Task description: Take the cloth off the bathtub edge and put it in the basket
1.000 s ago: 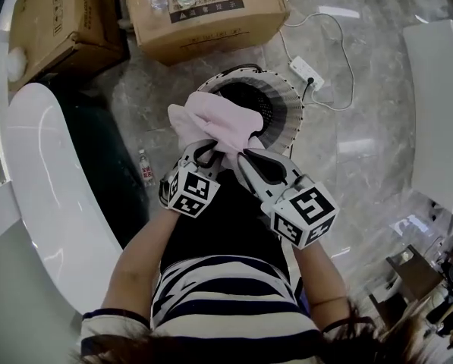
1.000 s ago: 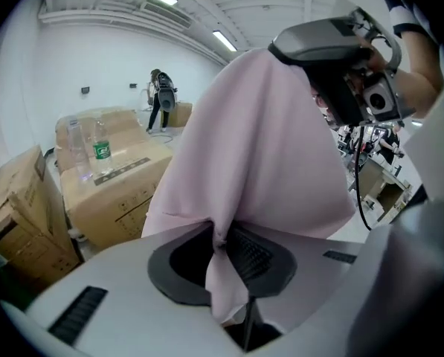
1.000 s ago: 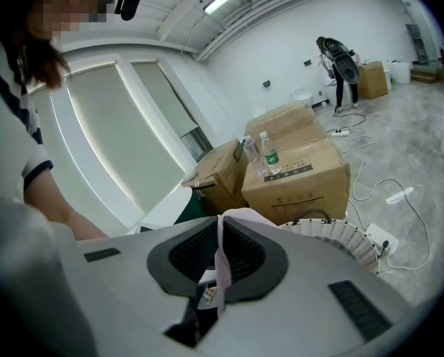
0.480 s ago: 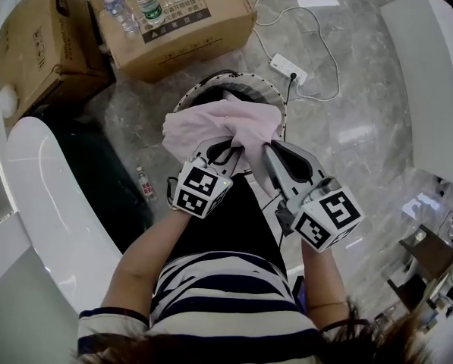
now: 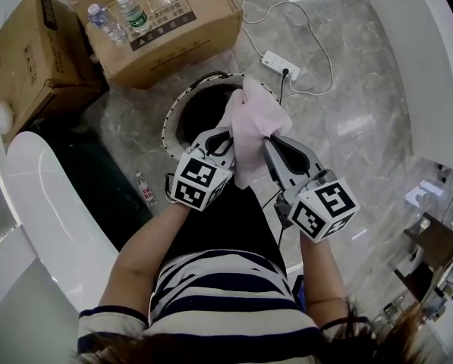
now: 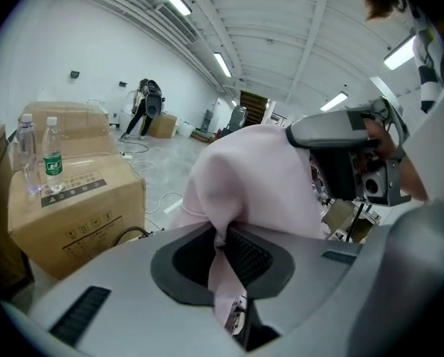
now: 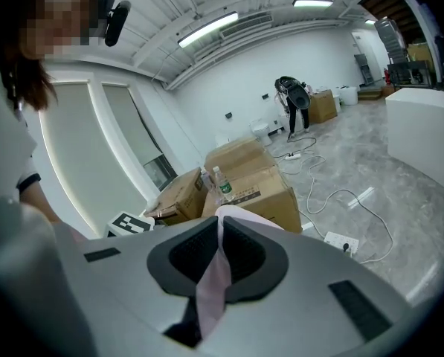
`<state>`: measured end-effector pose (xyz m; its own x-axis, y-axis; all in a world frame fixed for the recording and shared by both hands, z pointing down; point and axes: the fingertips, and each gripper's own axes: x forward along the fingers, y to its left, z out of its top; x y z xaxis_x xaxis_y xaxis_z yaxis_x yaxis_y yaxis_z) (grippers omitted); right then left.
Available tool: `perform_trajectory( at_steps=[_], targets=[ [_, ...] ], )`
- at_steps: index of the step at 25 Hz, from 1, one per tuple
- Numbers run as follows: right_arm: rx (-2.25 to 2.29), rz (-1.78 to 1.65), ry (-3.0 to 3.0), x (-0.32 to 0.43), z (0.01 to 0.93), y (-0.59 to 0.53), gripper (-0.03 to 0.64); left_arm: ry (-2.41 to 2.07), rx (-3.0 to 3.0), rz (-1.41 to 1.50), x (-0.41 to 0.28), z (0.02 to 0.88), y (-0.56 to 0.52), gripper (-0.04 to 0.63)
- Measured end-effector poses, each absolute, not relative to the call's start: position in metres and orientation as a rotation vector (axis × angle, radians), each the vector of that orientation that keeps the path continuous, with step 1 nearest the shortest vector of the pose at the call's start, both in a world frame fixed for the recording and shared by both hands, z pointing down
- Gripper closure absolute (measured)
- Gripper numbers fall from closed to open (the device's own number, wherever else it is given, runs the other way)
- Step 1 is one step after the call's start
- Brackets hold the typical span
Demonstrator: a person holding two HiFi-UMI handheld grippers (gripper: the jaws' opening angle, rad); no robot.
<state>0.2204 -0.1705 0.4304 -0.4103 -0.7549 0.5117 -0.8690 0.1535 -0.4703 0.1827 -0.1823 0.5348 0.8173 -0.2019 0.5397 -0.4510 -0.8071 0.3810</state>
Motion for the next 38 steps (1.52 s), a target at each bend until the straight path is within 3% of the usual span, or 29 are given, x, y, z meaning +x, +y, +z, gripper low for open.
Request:
perform_trajectory(
  at_steps=[22, 35, 38],
  targets=[
    [1.434, 1.33, -1.965, 0.195, 0.614, -0.15, 0.574, -0.497, 2.241, 1.129, 0.096, 0.673, -0.166, 0.549],
    [1.362, 1.29, -1.864, 0.195, 0.663, -0.136, 0.573, -0.48, 2.2, 1.281, 0.083, 0.701, -0.155, 0.548],
    [1.37, 1.297, -1.861, 0.196, 0.663, -0.134, 0.572, -0.523, 2.238, 1.287, 0.079, 0.697, -0.155, 0.498]
  ],
)
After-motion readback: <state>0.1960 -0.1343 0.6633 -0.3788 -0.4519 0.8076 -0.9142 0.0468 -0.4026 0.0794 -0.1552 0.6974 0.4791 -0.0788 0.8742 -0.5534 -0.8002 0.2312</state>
